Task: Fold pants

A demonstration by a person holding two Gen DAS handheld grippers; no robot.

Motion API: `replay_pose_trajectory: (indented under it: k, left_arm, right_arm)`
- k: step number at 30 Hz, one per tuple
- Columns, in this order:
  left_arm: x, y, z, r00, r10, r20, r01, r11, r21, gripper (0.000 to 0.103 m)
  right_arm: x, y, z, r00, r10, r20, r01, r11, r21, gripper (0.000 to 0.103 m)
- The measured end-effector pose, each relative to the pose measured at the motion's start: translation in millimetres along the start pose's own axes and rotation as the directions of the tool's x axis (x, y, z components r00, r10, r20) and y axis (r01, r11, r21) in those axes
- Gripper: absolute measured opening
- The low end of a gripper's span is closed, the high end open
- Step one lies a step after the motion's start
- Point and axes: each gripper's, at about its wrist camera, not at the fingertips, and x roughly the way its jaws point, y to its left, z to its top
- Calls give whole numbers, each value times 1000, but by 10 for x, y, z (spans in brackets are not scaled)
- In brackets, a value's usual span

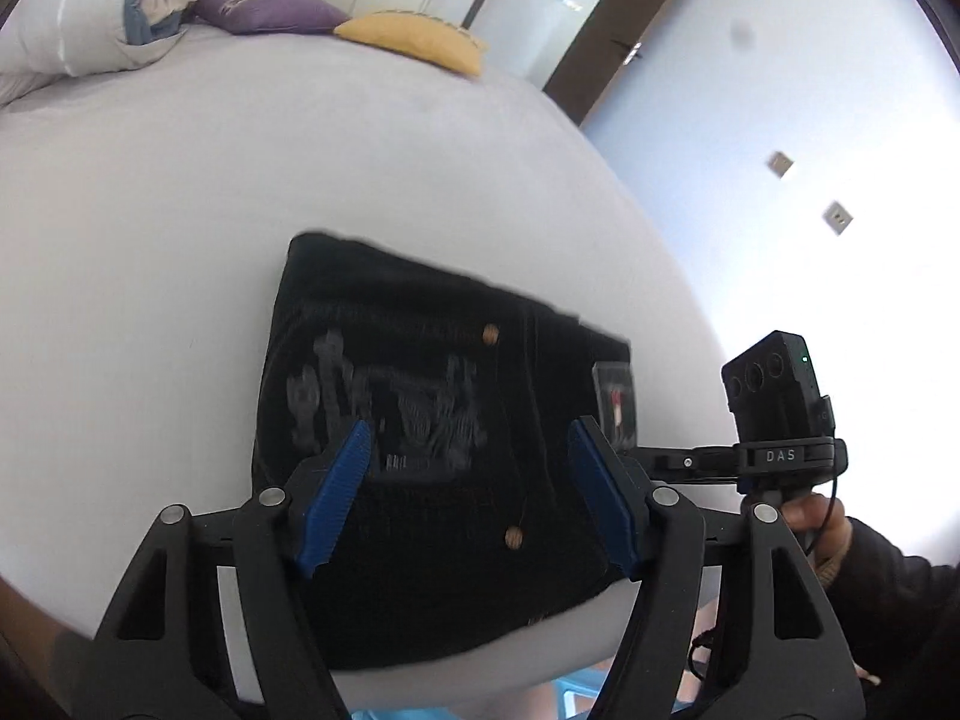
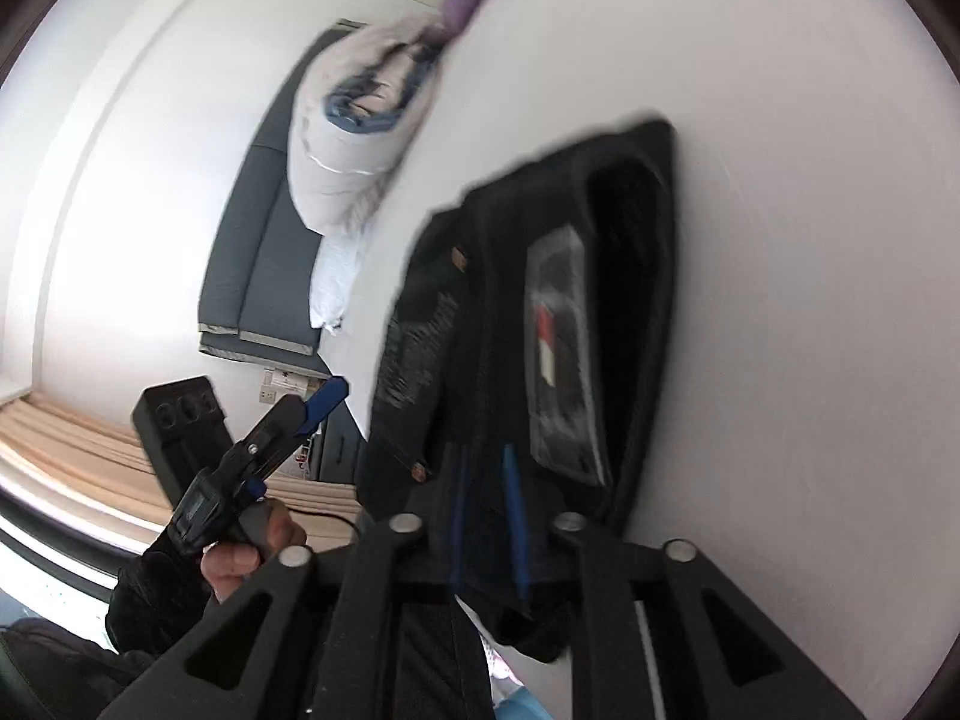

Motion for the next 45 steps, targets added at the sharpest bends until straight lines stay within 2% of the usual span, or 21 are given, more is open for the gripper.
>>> replay_pose_trajectory:
  k: [3,5,6,8,9,10,13,17,22,23,24,27,28,30,33,34,35,36,37,40,45]
  left_arm:
    - [176,70,269,999,-41,0,41,999,5,53]
    - [381,101,359,998,-61,-36,59,998,-34,28]
    - [537,175,405,994,-79,-72,75,996,-54,24]
    - [817,291,406,988,-41,-149,35,998,-47,11]
    - [954,360,362,981,-6,-193,-3,999,-49,4]
    - [1058,449,295,975,-2,-223,-13,998,-66,2]
    - [1027,519,176,978,-11,-209,-9,995,-95,2]
    - [752,292,-64,982,70,-176,-72,997,-8,1]
    - [498,242,-459,980,32,-198,-44,997,-56,2]
    - [457,212,-529,979,37,-201,-46,998,-40,2]
    - [422,176,-597,975,41,-218,-47,999,-23,2]
    - [209,131,-655,977,66,-204,-67,998,1,2]
    - [103,147,-643,981,74,-182,-76,997,-4,3]
    - [-19,207,-547,988,84,-132,-88,996,-23,3]
    - [-41,451,-312,992,68,-108,-78,993,-92,18]
    - [-9,530,-239,991,58,-120,-72,990,-117,41]
    - [29,595,-180,990,50,-130,-68,988,-137,79]
    - [70,638,-137,991,46,-124,-64,987,-147,90]
    - [88,663,-107,992,35,-122,-53,988,-147,95]
    - [316,703,-14,982,-28,-185,0,988,-152,95]
    - [595,866,56,956,-18,-292,-39,981,-188,95]
  right_arm:
    - [-12,79,219,998,45,37,-45,999,-2,21]
    - [62,80,343,998,45,47,-45,999,-1,21]
    - [124,47,389,998,39,42,-40,999,17,21]
    - [221,-43,420,1000,-14,15,13,999,35,20]
    - [296,-87,434,997,-79,-8,80,996,42,10]
    - [338,-152,411,993,-119,-23,120,992,45,0]
    - [257,-234,358,994,-105,0,105,993,56,0]
    - [199,-257,292,992,-128,11,128,991,29,0]
    - [185,-164,268,986,-168,10,168,986,12,0]
    - [196,-98,262,985,-175,8,175,985,5,4]
    - [152,-32,228,984,-179,14,179,984,-1,14]
    - [-132,88,68,985,-145,97,146,989,1,55]
    - [-244,114,13,979,-154,132,155,988,5,63]
    - [-413,94,-71,973,-157,167,153,988,37,65]
    - [-438,-56,-115,974,-174,142,160,981,106,65]
    - [-406,-96,-111,970,-205,130,188,973,131,65]
    - [-364,-149,-109,967,-228,116,208,964,164,65]
    - [-328,-186,-107,966,-235,109,213,959,187,65]
    - [-306,-210,-105,963,-250,104,225,953,201,64]
    - [-215,-219,-46,970,-231,82,208,953,220,65]
    - [1,-241,127,970,-240,44,220,939,265,64]
